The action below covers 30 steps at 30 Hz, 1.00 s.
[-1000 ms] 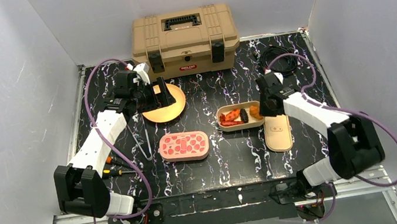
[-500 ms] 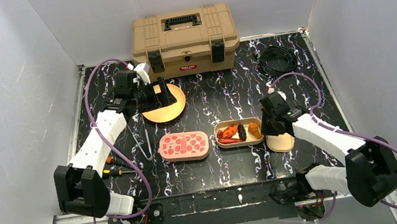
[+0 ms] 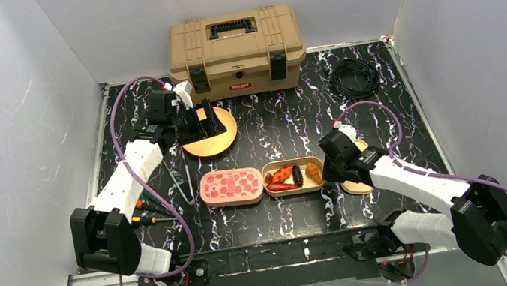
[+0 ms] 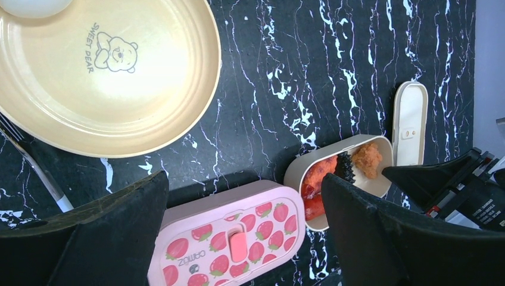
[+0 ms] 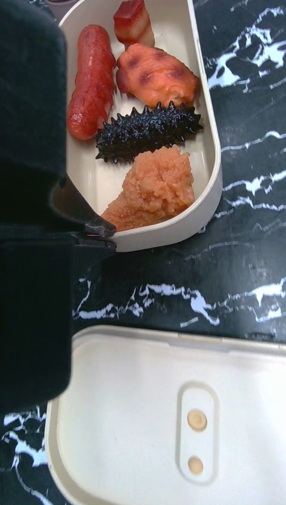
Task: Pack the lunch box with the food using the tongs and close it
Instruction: Move the packing box to the center of the board.
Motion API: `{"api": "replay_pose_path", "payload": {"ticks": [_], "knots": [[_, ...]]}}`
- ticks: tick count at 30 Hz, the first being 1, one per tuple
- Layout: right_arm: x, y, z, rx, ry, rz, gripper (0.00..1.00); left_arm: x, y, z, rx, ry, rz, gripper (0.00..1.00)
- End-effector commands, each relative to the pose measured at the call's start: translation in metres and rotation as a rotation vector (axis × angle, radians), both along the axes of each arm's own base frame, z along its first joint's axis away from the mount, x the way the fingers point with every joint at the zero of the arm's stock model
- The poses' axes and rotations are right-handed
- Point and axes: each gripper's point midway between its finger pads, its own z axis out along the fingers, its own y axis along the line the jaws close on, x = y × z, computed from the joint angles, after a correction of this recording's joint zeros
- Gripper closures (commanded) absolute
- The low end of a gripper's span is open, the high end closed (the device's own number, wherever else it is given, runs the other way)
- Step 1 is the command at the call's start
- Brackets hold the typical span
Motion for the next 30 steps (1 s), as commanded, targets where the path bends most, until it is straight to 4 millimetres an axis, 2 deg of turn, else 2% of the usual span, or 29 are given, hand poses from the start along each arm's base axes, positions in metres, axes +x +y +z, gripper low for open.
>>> {"api": "replay_pose_path", "payload": {"ticks": [1,6,8,16,17,19,21,25,27,30], "knots": [[0.009,0.033,0.010,0.121,-0.061,-0.023,0.99,-0.002,-0.001,0.002,-0.014,0.002,-0.008,0.02],[0.007,0.055,0.010,0.134,-0.075,-0.008,0.99,-0.002,-0.001,0.000,-0.012,0.008,-0.007,0.02],[0.007,0.058,0.009,0.123,-0.083,-0.014,0.99,-0.002,0.000,0.000,-0.011,0.010,-0.007,0.02],[0.001,0.038,0.004,0.055,-0.080,-0.076,0.99,-0.002,-0.001,-0.002,-0.009,0.015,-0.008,0.02],[0.000,0.035,0.005,0.047,-0.080,-0.079,0.92,-0.002,0.000,-0.002,-0.010,0.015,-0.008,0.02],[-0.002,0.028,0.010,0.028,-0.091,-0.090,0.70,-0.002,0.000,-0.001,-0.010,0.014,-0.008,0.02],[-0.001,0.021,0.020,0.014,-0.120,-0.095,0.60,-0.002,-0.001,-0.001,-0.011,0.014,-0.009,0.02],[0.003,-0.001,0.049,-0.052,-0.193,-0.121,0.33,-0.002,-0.001,-0.002,-0.010,0.016,-0.009,0.02],[0.005,-0.012,0.066,-0.089,-0.231,-0.135,0.25,-0.002,-0.001,-0.002,-0.010,0.016,-0.010,0.02],[0.007,-0.026,0.078,-0.148,-0.256,-0.127,0.22,-0.002,-0.002,-0.001,-0.017,0.014,-0.012,0.02]]}}
